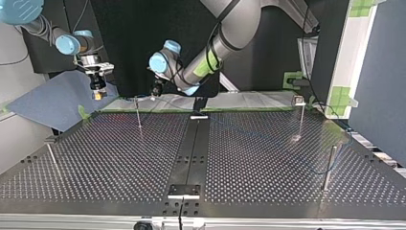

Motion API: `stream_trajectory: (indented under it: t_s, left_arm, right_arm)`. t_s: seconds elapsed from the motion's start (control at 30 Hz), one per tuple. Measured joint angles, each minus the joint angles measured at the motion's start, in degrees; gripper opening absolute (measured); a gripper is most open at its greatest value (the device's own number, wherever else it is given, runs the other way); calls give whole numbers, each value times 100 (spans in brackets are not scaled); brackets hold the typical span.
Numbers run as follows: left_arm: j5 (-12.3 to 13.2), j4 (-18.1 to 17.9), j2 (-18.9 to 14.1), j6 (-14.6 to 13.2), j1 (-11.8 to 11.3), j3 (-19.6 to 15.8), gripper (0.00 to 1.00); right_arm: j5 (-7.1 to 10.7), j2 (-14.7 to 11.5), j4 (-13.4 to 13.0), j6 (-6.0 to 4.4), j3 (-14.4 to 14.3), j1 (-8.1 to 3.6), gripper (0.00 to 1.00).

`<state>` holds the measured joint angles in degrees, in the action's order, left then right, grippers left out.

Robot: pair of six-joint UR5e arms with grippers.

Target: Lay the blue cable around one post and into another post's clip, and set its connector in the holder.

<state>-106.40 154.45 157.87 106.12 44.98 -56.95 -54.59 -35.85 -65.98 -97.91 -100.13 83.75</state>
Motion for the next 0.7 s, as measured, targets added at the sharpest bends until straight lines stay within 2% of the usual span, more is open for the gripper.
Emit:
stream_trajectory:
  t_s: [0.7]
  left_arm:
    - [98,114,9,5,-189,123,0]
  right_arm:
    - [-8,4,-15,8,82,9,0]
